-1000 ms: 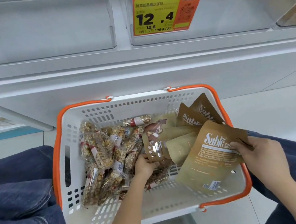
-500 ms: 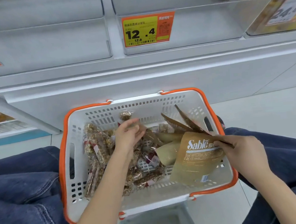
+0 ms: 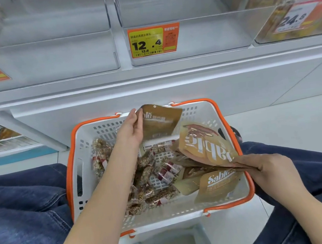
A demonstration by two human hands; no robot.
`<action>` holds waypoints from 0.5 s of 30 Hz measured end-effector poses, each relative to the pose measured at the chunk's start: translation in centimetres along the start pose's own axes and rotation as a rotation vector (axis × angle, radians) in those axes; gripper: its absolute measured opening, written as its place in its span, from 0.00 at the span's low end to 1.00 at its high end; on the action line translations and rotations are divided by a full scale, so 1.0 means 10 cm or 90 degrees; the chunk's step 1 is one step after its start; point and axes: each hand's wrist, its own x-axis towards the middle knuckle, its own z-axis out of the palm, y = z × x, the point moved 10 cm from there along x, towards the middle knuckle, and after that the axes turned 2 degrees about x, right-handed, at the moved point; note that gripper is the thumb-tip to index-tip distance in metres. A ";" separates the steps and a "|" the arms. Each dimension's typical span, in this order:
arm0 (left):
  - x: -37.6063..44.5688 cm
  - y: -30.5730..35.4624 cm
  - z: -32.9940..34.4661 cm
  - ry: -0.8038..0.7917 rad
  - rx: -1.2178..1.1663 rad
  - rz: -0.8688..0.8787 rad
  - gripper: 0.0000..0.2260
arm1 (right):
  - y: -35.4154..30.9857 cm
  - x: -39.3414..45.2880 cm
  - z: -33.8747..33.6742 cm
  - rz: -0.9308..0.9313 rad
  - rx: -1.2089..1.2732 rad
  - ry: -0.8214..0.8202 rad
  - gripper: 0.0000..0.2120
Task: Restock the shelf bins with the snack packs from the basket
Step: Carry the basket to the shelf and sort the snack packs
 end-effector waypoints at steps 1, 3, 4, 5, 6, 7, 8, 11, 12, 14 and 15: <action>-0.02 -0.03 0.03 -0.011 0.002 -0.011 0.17 | 0.00 0.01 0.01 -0.001 0.001 -0.004 0.17; -0.08 -0.15 0.04 -0.036 0.087 -0.063 0.15 | -0.02 0.04 0.06 -0.006 0.005 -0.019 0.18; -0.12 -0.24 0.03 -0.050 0.173 -0.097 0.13 | -0.04 0.06 0.10 -0.008 0.007 -0.031 0.17; -0.18 -0.33 0.01 -0.065 0.267 -0.130 0.12 | -0.07 0.09 0.16 -0.017 0.006 -0.041 0.17; -0.22 -0.41 -0.02 -0.081 0.354 -0.157 0.12 | -0.10 0.13 0.24 -0.031 -0.004 -0.052 0.16; -0.26 -0.47 -0.03 -0.097 0.421 -0.175 0.12 | -0.14 0.17 0.34 -0.046 -0.016 -0.067 0.14; -0.29 -0.53 -0.05 -0.112 0.469 -0.187 0.11 | -0.17 0.22 0.45 -0.053 -0.022 -0.086 0.14; -0.37 -0.66 -0.16 -0.122 0.575 -0.224 0.11 | -0.34 0.34 0.70 -0.082 -0.019 -0.137 0.15; -0.39 -0.71 -0.22 -0.122 0.616 -0.244 0.12 | -0.39 0.36 0.75 -0.089 -0.040 -0.153 0.17; -0.47 -0.84 -0.38 -0.120 0.675 -0.303 0.12 | -0.46 0.41 0.83 -0.107 -0.063 -0.162 0.17; -0.51 -0.90 -0.45 -0.119 0.689 -0.336 0.12 | -0.49 0.44 0.87 -0.128 -0.062 -0.167 0.17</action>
